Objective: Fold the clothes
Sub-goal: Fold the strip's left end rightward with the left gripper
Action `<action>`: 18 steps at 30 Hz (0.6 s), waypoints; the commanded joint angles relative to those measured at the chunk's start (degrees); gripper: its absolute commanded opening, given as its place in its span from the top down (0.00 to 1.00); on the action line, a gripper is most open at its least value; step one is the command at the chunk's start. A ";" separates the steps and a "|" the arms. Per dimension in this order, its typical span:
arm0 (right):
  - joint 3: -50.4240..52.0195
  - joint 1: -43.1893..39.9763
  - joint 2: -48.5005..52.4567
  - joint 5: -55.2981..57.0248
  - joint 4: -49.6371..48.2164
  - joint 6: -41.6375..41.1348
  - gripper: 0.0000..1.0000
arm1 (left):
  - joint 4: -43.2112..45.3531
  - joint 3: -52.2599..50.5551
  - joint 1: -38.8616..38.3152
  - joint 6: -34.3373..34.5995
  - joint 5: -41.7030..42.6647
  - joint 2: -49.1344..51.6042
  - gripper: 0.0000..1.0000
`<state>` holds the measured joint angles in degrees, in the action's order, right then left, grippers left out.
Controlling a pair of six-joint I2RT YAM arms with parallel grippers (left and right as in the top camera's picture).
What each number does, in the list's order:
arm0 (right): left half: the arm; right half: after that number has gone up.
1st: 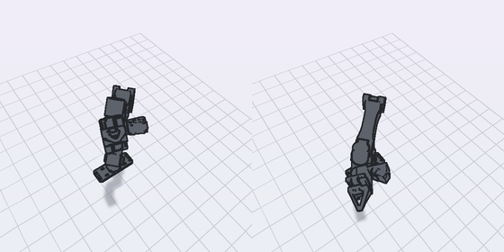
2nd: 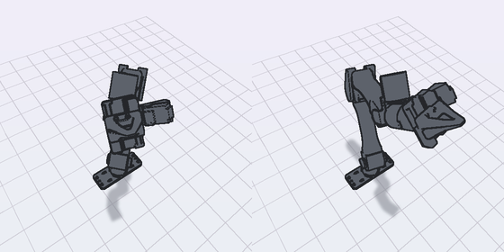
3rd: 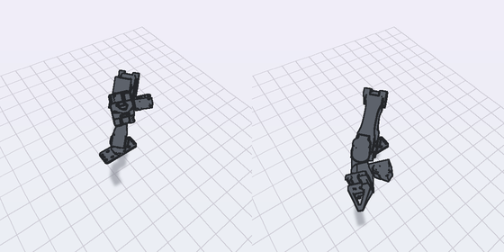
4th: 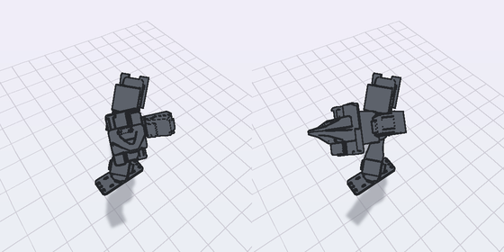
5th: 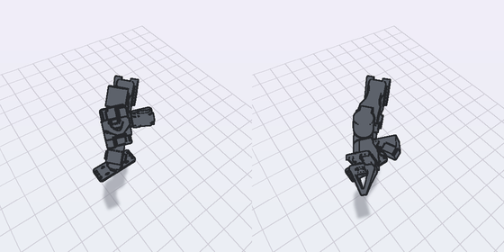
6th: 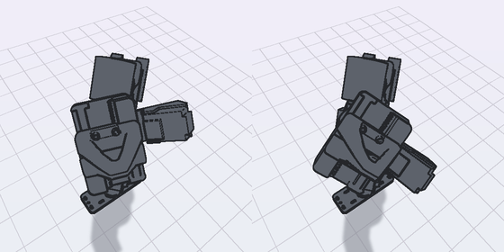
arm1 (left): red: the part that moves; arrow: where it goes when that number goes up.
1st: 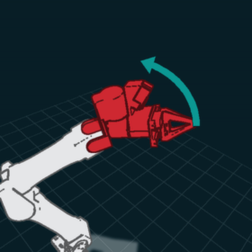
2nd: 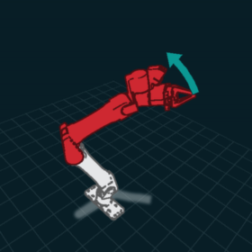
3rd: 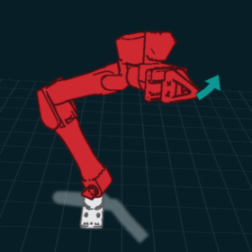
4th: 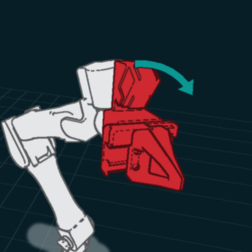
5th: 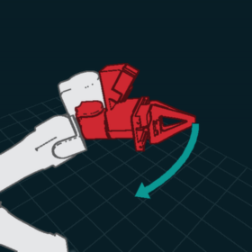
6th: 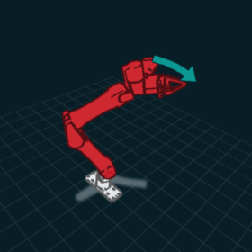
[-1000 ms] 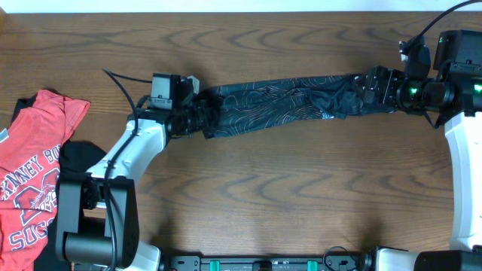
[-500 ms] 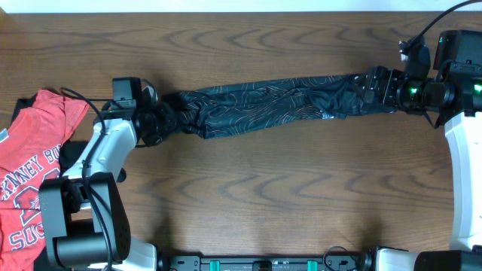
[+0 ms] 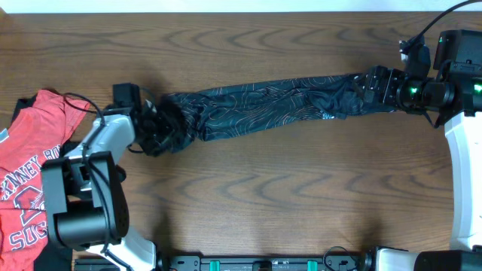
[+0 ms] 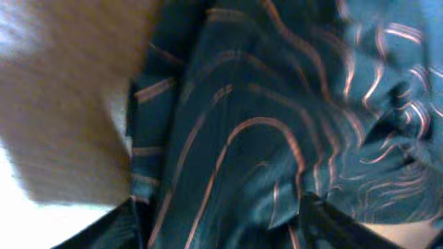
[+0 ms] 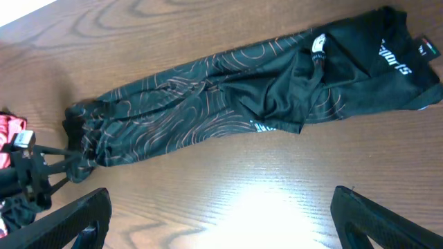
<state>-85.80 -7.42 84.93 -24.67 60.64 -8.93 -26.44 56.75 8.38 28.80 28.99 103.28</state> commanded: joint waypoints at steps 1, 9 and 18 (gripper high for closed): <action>-0.35 0.74 0.28 -0.79 0.00 0.44 0.01 | 1.60 -1.55 3.41 1.29 -2.51 3.72 0.19; -0.35 0.74 0.28 -1.60 -1.09 0.42 0.01 | 5.25 -1.55 10.32 1.92 -1.20 3.82 0.20; -0.35 0.74 0.28 -1.77 -1.51 0.42 0.01 | 7.93 -1.57 6.75 1.29 -1.09 5.73 0.23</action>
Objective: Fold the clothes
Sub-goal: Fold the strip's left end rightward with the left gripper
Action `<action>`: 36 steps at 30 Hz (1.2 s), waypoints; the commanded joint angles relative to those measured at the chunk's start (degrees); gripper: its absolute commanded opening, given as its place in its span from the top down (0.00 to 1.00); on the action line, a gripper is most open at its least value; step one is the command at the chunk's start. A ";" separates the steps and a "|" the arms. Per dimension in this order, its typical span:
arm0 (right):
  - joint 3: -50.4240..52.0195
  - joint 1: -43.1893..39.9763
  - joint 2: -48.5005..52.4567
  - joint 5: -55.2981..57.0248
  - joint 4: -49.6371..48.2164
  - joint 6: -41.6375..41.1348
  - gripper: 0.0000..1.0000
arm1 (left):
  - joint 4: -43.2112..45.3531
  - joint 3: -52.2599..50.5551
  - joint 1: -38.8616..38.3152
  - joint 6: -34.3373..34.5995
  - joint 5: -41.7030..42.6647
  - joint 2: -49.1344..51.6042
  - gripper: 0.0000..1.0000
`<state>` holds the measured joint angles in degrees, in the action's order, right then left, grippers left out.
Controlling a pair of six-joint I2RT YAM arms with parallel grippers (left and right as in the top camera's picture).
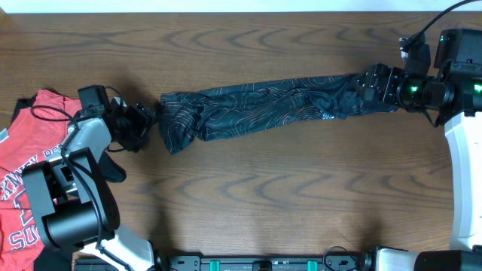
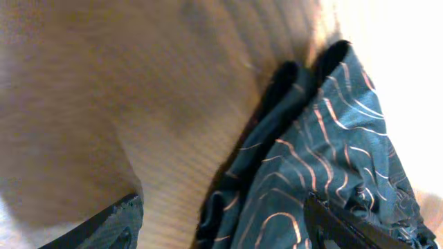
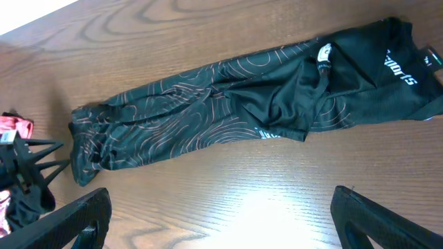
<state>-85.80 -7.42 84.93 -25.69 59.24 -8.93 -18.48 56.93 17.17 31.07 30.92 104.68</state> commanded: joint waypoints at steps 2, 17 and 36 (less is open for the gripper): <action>-0.35 0.74 0.28 -0.94 -0.09 0.44 0.01 | 1.49 -1.75 -3.58 -0.96 -2.14 6.01 0.23; -0.35 0.74 0.28 -1.62 0.09 0.44 0.01 | 9.20 -1.73 -7.87 0.74 4.68 17.16 0.89; -0.35 0.74 0.28 -3.48 0.31 0.44 0.01 | 7.17 -1.73 -8.09 -1.88 7.30 -3.96 0.94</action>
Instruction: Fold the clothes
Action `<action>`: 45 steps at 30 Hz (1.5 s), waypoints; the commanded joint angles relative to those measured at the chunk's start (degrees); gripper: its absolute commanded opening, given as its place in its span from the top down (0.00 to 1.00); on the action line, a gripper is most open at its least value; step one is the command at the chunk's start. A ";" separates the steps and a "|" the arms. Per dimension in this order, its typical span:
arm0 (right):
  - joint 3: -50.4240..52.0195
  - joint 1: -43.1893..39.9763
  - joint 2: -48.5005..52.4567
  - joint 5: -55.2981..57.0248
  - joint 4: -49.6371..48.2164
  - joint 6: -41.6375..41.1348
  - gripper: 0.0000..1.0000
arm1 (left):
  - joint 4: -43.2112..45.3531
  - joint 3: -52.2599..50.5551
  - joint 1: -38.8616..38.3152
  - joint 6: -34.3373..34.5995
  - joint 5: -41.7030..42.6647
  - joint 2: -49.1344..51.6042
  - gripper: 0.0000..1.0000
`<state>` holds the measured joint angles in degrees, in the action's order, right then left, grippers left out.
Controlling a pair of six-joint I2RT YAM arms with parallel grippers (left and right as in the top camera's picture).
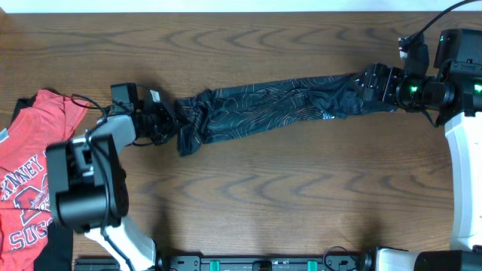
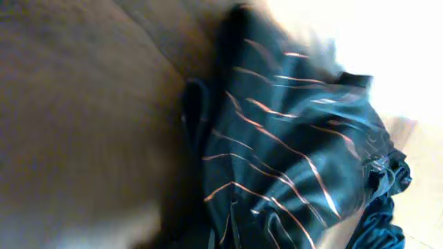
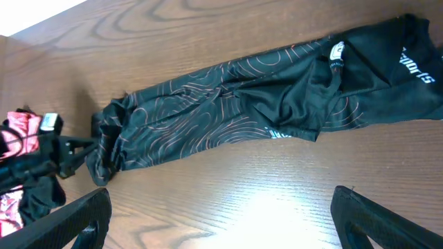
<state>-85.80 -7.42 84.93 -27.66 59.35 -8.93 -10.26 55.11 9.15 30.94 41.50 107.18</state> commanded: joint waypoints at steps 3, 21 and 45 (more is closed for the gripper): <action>-0.35 0.74 0.28 -1.60 0.68 0.46 0.01 | -3.89 0.13 0.11 -2.95 -5.11 -10.88 0.94; -0.35 0.74 0.28 -1.75 2.14 2.01 0.01 | -12.90 7.37 0.24 -5.25 -4.42 -12.90 0.94; -0.35 0.74 0.28 -1.75 3.82 2.84 0.01 | -1.90 15.15 -25.90 5.01 -13.40 -12.70 0.94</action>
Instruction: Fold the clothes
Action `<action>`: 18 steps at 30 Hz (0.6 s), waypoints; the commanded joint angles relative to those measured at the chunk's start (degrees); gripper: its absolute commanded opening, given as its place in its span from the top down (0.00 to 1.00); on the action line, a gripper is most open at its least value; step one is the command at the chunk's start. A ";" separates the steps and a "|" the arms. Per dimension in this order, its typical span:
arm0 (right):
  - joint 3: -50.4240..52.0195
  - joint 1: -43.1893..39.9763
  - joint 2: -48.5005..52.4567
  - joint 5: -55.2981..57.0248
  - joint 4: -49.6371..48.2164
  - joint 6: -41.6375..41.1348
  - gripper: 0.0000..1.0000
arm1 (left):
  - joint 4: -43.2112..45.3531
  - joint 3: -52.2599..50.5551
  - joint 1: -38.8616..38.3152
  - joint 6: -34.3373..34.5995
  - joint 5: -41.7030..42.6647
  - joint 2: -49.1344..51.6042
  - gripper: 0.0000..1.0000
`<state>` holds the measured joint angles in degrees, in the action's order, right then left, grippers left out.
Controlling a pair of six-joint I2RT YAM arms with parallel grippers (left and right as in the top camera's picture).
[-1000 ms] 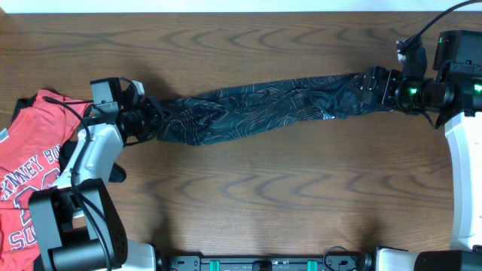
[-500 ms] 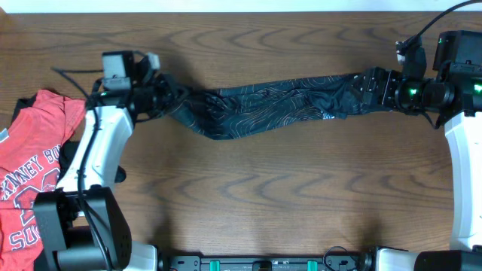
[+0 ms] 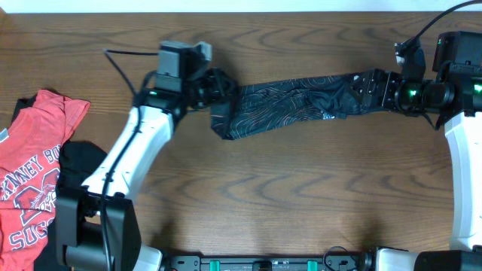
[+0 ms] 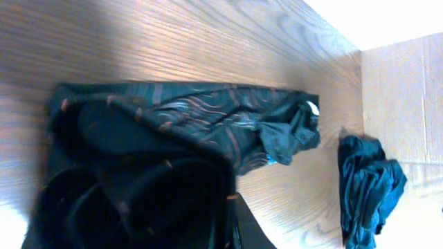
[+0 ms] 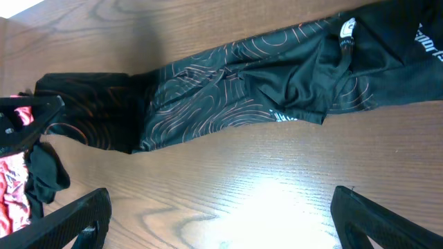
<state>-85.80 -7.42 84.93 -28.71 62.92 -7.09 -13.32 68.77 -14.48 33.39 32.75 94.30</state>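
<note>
A dark garment with thin orange swirl lines lies stretched across the far half of the wooden table. My left gripper is shut on its left end, which is bunched and doubled back. In the left wrist view that cloth fills the lower left and hides most of the left gripper. My right gripper sits at the garment's right end. In the right wrist view it stands wide open over bare wood, with the garment lying beyond it.
A red printed shirt and a black item lie at the table's left edge. In the left wrist view a crumpled blue-green cloth lies on a paler surface past the table's edge.
My left gripper has moved to the right and toward the far side with the garment's left end in it. The garment now spans less of the table. The right arm has not moved.
My left gripper was at the garment's bunched left end, then just left of it with the end lying free. After that it was on the end again. Now it holds that end well to the right, and the garment is shortened.
</note>
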 commanded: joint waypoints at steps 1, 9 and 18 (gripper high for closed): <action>-0.35 0.74 0.28 -0.70 0.39 1.01 0.01 | 2.10 1.49 -3.48 2.69 -5.86 0.46 0.94; -0.35 0.74 0.28 -0.72 0.98 1.01 0.01 | 10.43 1.95 -9.29 6.38 -6.62 8.66 0.94; -0.35 0.74 0.28 -0.70 2.16 1.62 0.01 | 19.87 3.50 -10.69 10.86 -3.58 20.44 0.94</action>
<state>-85.80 -7.42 84.93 -28.71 64.95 -6.70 4.89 70.17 -24.77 41.54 27.51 112.77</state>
